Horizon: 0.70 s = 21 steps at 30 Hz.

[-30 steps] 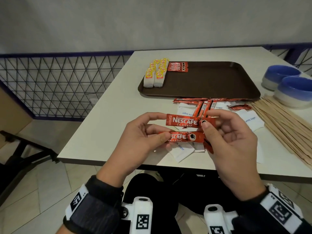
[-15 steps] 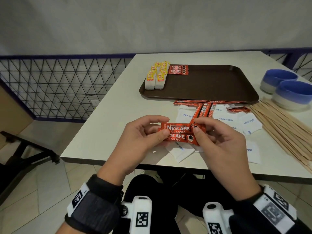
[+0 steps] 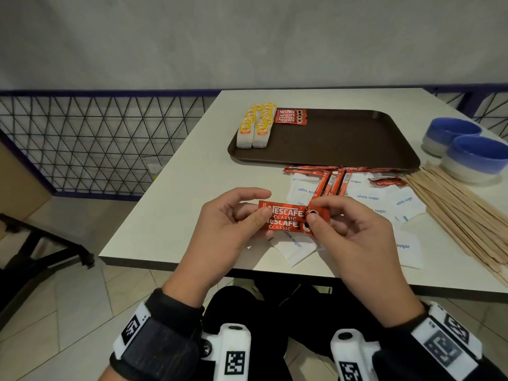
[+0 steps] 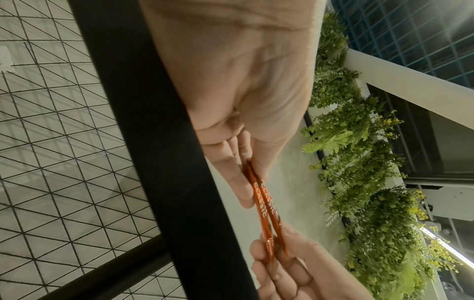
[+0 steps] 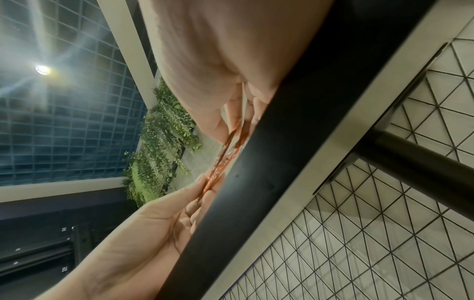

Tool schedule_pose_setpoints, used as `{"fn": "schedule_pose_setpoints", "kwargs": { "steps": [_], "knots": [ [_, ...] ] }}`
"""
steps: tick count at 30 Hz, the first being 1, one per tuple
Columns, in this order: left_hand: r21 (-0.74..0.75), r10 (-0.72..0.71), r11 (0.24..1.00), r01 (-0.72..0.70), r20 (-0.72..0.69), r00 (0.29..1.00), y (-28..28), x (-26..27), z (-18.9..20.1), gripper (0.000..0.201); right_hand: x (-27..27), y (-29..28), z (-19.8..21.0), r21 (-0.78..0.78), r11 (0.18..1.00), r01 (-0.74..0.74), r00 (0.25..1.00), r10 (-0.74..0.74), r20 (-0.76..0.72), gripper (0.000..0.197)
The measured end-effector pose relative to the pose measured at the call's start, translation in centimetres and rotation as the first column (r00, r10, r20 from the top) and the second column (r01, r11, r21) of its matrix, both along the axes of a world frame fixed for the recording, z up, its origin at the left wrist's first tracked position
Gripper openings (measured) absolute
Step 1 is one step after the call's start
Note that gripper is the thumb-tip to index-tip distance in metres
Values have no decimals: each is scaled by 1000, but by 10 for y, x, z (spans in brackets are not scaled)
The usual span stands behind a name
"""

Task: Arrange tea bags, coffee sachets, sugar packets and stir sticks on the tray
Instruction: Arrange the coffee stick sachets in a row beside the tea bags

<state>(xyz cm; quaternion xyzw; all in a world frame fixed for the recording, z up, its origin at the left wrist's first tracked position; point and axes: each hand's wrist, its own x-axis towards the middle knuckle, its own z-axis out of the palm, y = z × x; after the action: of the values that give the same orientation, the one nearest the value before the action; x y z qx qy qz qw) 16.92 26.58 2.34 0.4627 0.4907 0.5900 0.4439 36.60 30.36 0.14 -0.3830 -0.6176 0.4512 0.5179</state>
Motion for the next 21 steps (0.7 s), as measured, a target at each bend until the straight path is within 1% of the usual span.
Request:
{"fn": "schedule_pose_setpoints", "kwargs": {
  "steps": [3,6,10,15,19,21],
  "knots": [
    [7,-4,1000,4,10,1000,-1,-1,1,34,1,1,2,-44,999,-6,999,4,-47,21],
    [2,-57,998,57,6,998,0,-2,0,43,3,3,5,-74,997,3,994,-11,-107,19],
    [-9,-80,997,80,-38,996,1,-4,0,51,4,4,6,-80,996,33,994,-42,-102,18],
    [-21,-36,999,34,-68,997,0,-2,3,68,5,4,5,-70,997,23,995,-29,-90,21],
    [-23,-28,999,27,-33,999,-1,-1,4,76,5,1,6,-23,999,22,999,-22,-24,20],
    [-22,-24,1000,23,-42,999,-1,0,4,78,6,0,7,-22,999,23,1000,-24,-14,20]
  ]
}}
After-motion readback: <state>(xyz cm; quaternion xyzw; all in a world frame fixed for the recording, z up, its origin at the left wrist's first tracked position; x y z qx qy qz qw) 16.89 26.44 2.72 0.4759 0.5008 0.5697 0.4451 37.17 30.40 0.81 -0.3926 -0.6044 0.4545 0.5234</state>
